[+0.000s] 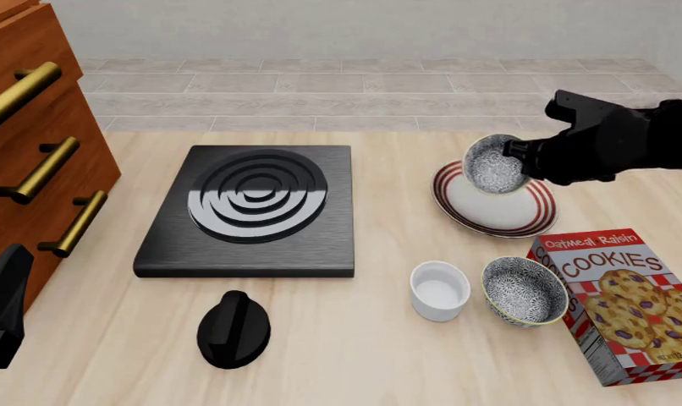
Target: Pick the akita bowl from table center and place it on the plate.
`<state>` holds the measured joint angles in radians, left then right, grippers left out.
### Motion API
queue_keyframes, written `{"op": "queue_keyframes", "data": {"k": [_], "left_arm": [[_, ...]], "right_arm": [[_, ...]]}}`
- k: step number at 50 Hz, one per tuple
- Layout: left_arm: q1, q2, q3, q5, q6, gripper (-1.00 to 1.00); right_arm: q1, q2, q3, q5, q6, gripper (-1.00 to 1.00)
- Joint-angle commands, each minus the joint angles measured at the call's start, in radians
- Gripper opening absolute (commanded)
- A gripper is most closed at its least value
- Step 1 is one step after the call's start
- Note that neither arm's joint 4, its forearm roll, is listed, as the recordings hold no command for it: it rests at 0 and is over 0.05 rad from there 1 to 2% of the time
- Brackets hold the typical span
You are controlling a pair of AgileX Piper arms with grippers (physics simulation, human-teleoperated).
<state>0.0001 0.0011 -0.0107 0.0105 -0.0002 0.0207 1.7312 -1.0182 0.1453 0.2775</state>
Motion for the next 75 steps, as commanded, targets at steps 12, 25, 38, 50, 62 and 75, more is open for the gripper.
{"op": "queue_keyframes", "data": {"k": [12, 25, 38, 50, 62, 75], "left_arm": [[0.000, 0.000, 0.000, 0.000, 0.000, 1.00], [0.000, 0.000, 0.000, 0.000, 0.000, 1.00], [0.000, 0.000, 0.000, 0.000, 0.000, 1.00], [0.000, 0.000, 0.000, 0.000, 0.000, 1.00], [0.000, 0.000, 0.000, 0.000, 0.000, 1.00], [0.000, 0.000, 0.000, 0.000, 0.000, 1.00]], "right_arm": [[-0.014, 0.061, 0.018, -0.067, 0.003, -1.00], [-0.005, 0.081, 0.041, -0.092, 0.000, -1.00], [-0.007, 0.096, 0.058, -0.114, -0.006, -1.00], [-0.006, 0.101, 0.065, -0.118, -0.007, 1.00], [-0.015, 0.082, 0.062, -0.112, -0.018, 1.00], [-0.029, 0.017, 0.063, -0.104, -0.024, 1.00]]}}
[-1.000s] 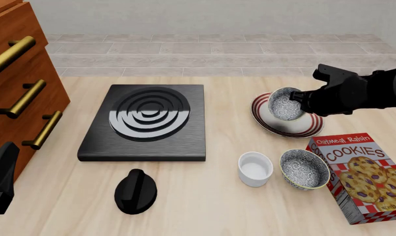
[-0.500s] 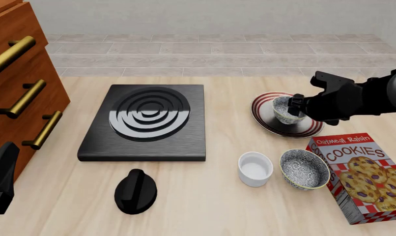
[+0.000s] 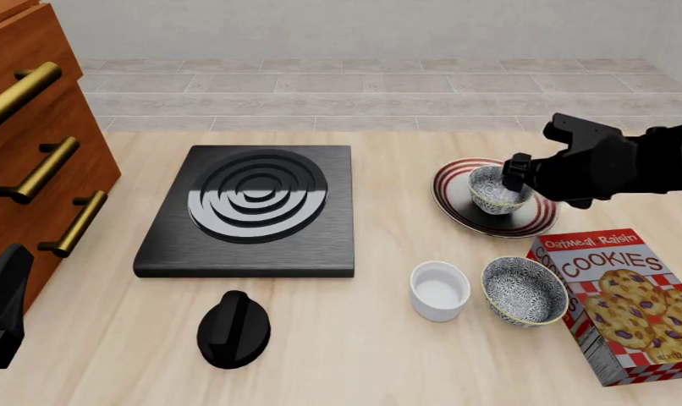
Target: Pick the akita bowl from table center and place it on the plate.
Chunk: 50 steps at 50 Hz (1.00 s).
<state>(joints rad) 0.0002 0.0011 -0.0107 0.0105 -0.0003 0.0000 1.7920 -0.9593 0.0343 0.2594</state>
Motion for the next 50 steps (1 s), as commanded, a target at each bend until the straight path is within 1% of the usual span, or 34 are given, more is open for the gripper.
{"op": "queue_keyframes", "data": {"k": [1, 5, 7, 10, 14, 16, 18, 22, 25, 26, 27, 29, 30, 31, 33, 34, 35, 40, 41, 43, 45, 46, 48, 50], "left_arm": [[0.000, 0.000, 0.000, 0.000, 0.000, 1.00], [0.000, 0.000, 0.000, 0.000, 0.000, 1.00], [0.000, 0.000, 0.000, 0.000, 0.000, 1.00], [0.000, 0.000, 0.000, 0.000, 0.000, 1.00], [0.000, 0.000, 0.000, 0.000, 0.000, 1.00], [0.000, 0.000, 0.000, 0.000, 0.000, 1.00], [0.000, 0.000, 0.000, 0.000, 0.000, 1.00], [0.000, 0.000, 0.000, 0.000, 0.000, 1.00], [0.000, 0.000, 0.000, 0.000, 0.000, 1.00], [0.000, 0.000, 0.000, 0.000, 0.000, 1.00], [0.000, 0.000, 0.000, 0.000, 0.000, 1.00], [0.000, 0.000, 0.000, 0.000, 0.000, 1.00], [0.000, 0.000, 0.000, 0.000, 0.000, 1.00], [0.000, 0.000, 0.000, 0.000, 0.000, 1.00], [0.000, 0.000, 0.000, 0.000, 0.000, 1.00], [0.000, 0.000, 0.000, 0.000, 0.000, 1.00], [0.000, 0.000, 0.000, 0.000, 0.000, 1.00], [0.000, 0.000, 0.000, 0.000, 0.000, 1.00], [0.000, 0.000, 0.000, 0.000, 0.000, 1.00], [0.000, 0.000, 0.000, 0.000, 0.000, 1.00], [0.000, 0.000, 0.000, 0.000, 0.000, 1.00], [0.000, 0.000, 0.000, 0.000, 0.000, 1.00], [0.000, 0.000, 0.000, 0.000, 0.000, 1.00], [0.000, 0.000, 0.000, 0.000, 0.000, 1.00]], "right_arm": [[-0.008, -0.049, 0.006, 0.006, -0.005, 1.00], [0.004, -0.084, 0.019, 0.013, -0.009, 1.00], [0.001, -0.105, 0.024, 0.018, -0.032, 1.00], [0.024, -0.152, 0.041, 0.024, -0.016, 1.00], [0.043, -0.214, 0.065, 0.031, -0.022, 1.00], [0.052, -0.236, 0.076, 0.028, -0.014, 1.00], [0.060, -0.272, 0.089, 0.043, -0.044, 1.00], [0.060, -0.349, 0.119, 0.048, -0.043, 1.00], [0.065, -0.401, 0.148, 0.055, -0.057, 1.00], [0.063, -0.417, 0.160, 0.051, -0.070, 1.00], [0.069, -0.463, 0.183, 0.058, -0.086, 1.00], [0.069, -0.464, 0.183, 0.058, -0.086, 1.00], [0.068, -0.496, 0.208, 0.055, -0.141, 1.00], [0.072, -0.518, 0.224, 0.048, -0.153, 1.00], [0.077, -0.542, 0.248, 0.041, -0.145, 1.00], [0.078, -0.577, 0.266, 0.037, -0.170, 1.00], [0.082, -0.604, 0.279, 0.036, -0.162, 1.00], [0.099, -0.696, 0.351, 0.017, -0.165, 1.00], [0.107, -0.727, 0.374, 0.012, -0.149, 1.00], [0.115, -0.763, 0.395, 0.016, -0.144, 1.00], [0.121, -0.788, 0.414, 0.014, -0.146, 1.00], [0.120, -0.834, 0.433, 0.013, -0.148, 1.00], [0.132, -0.844, 0.444, 0.012, -0.142, 1.00], [0.148, -0.897, 0.453, 0.029, -0.160, 1.00]]}}
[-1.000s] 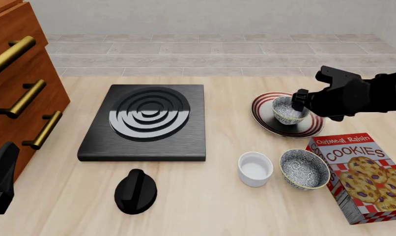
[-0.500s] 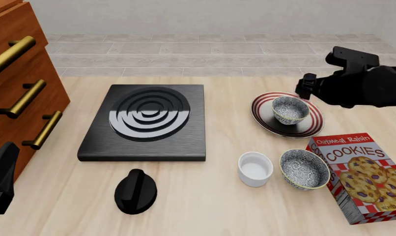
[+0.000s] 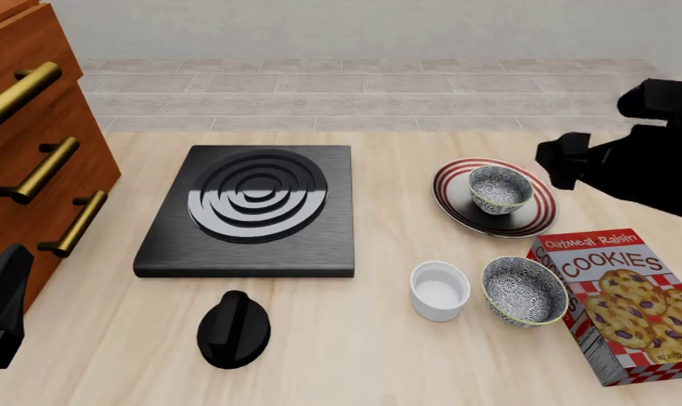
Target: Pick the akita bowl from table center and place it on the plate.
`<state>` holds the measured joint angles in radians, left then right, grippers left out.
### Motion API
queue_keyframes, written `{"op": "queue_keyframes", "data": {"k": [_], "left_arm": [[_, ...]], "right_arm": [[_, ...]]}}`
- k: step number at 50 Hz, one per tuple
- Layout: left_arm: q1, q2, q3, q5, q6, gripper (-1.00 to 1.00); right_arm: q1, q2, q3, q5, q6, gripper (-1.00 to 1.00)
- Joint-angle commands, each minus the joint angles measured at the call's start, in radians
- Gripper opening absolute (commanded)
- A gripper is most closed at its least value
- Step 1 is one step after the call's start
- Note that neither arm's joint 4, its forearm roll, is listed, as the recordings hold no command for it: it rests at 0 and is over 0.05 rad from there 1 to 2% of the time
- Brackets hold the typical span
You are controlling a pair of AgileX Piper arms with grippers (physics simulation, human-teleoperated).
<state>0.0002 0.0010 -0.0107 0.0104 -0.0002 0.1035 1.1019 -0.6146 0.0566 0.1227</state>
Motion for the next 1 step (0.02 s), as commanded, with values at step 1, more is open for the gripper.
{"op": "queue_keyframes", "data": {"k": [1], "left_arm": [[0.000, 0.000, 0.000, 0.000, 0.000, 1.00]], "right_arm": [[0.052, -0.237, 0.112, 0.013, -0.022, 1.00]]}}
